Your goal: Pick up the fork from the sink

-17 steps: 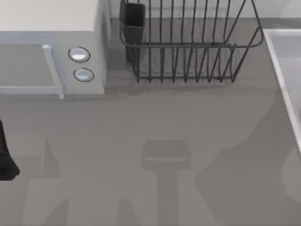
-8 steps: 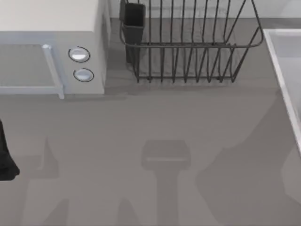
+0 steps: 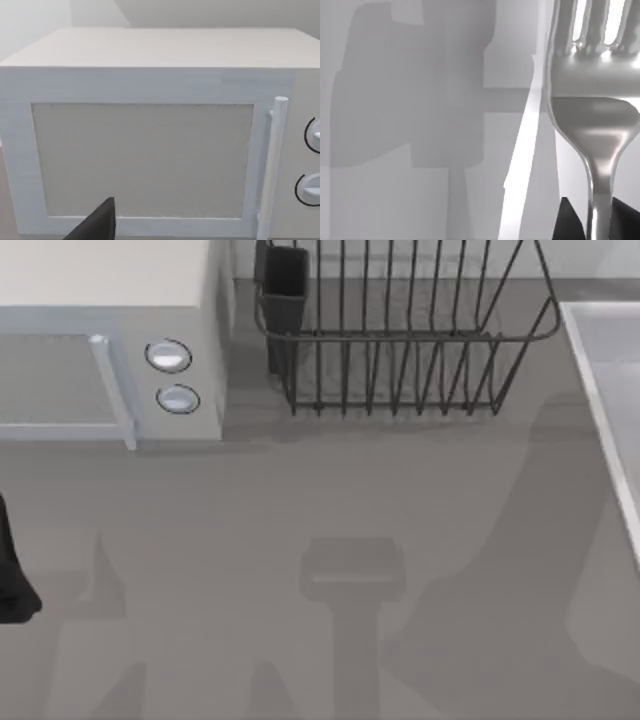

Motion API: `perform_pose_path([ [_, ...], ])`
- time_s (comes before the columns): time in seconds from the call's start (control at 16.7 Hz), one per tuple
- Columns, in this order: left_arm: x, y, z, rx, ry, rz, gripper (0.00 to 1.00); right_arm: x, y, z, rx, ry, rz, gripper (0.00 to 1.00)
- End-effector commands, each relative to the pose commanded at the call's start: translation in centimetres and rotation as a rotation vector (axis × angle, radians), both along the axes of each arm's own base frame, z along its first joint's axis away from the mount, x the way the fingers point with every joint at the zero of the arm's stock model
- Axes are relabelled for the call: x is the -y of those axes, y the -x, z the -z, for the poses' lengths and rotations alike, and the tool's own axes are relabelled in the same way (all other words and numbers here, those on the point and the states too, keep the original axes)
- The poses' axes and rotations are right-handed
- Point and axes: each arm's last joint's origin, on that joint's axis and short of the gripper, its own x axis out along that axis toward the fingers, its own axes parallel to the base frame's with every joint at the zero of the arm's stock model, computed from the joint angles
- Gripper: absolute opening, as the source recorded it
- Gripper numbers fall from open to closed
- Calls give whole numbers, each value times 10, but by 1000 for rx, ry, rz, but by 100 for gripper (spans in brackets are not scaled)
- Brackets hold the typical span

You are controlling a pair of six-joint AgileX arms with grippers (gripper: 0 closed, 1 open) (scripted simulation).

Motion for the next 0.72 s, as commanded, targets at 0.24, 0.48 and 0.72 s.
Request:
perform_pose_path([
  [0.24, 0, 0, 0, 0, 0, 0, 100, -2, 6, -59, 3, 1, 0, 0],
  [0.48, 0, 0, 0, 0, 0, 0, 100, -3, 8, -73, 12, 4, 0, 0],
  [0.72, 0, 0, 0, 0, 0, 0, 100, -10, 7, -73, 11, 3, 0, 0],
])
